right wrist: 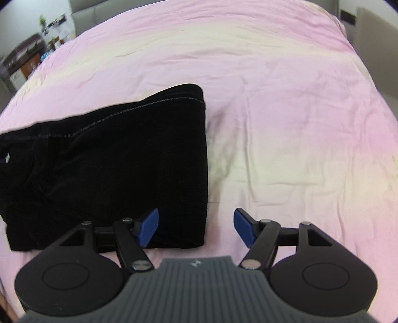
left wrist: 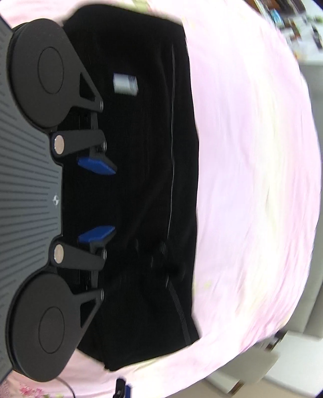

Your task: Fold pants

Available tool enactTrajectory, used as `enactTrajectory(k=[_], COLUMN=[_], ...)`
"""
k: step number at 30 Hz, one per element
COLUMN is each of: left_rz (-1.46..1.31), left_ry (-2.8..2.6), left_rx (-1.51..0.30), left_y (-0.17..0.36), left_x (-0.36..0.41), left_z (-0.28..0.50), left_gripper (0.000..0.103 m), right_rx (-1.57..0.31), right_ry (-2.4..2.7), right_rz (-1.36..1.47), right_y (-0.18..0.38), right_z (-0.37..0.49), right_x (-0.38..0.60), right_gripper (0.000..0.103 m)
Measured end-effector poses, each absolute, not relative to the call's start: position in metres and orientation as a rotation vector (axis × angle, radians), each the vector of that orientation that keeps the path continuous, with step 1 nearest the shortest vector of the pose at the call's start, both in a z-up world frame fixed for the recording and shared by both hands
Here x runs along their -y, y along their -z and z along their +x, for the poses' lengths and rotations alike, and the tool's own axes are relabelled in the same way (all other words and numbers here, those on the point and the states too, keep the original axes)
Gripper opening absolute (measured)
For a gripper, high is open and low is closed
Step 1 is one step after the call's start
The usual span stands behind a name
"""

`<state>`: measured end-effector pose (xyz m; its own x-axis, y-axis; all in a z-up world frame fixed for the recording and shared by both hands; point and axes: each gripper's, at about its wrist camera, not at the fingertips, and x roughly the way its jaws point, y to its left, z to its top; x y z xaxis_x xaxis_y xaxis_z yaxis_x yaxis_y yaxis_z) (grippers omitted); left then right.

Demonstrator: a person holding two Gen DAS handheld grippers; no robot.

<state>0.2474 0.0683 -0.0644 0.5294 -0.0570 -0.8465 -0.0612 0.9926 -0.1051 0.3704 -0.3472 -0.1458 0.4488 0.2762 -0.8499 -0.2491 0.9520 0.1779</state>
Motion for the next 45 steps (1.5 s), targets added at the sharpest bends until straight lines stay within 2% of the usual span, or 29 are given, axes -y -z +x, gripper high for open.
enactTrajectory(k=[1, 7, 17, 20, 22, 27, 31, 35, 37, 42, 45], left_rz=[-0.144, -0.213, -0.178, -0.162, -0.171, -0.149, -0.206, -0.130, -0.115, -0.041, -0.045], left_ry=[-0.024, 0.031, 0.204, 0.186, 0.163, 0.101, 0.091, 0.101, 0.105, 0.054, -0.014], left_rx=[-1.010, -0.998, -0.925, -0.941, -0.966, -1.029, -1.081, -1.077, -1.055, -1.030, -1.030], left_y=[0.062, 0.056, 0.064, 0.077, 0.089, 0.121, 0.144, 0.135, 0.121, 0.087, 0.069], left_x=[-0.081, -0.102, 0.006, 0.023, 0.025, 0.020, 0.007, 0.013, 0.007, -0.037, -0.088], left_z=[0.243, 0.228, 0.304, 0.327, 0.341, 0.362, 0.377, 0.373, 0.364, 0.325, 0.296], left_gripper=[0.062, 0.058, 0.057, 0.050, 0.041, 0.034, 0.036, 0.039, 0.055, 0.061, 0.069], right_rx=[-1.061, -1.111, -1.121, -1.124, -1.128, -1.148, -1.140, -1.131, -1.110, -1.023, -1.021], right_ry=[-0.324, -0.297, -0.322, -0.351, -0.364, -0.384, -0.402, -0.392, -0.382, -0.422, -0.491], right_rz=[0.059, 0.262, 0.298, 0.310, 0.314, 0.351, 0.364, 0.339, 0.280, 0.189, 0.179], right_y=[0.147, 0.160, 0.172, 0.181, 0.186, 0.204, 0.217, 0.214, 0.200, 0.150, 0.128], right_z=[0.375, 0.407, 0.437, 0.446, 0.449, 0.457, 0.462, 0.461, 0.454, 0.427, 0.412], right_x=[0.352, 0.369, 0.354, 0.353, 0.353, 0.355, 0.354, 0.351, 0.344, 0.317, 0.287], right_gripper=[0.073, 0.072, 0.066, 0.066, 0.065, 0.062, 0.062, 0.061, 0.059, 0.059, 0.059])
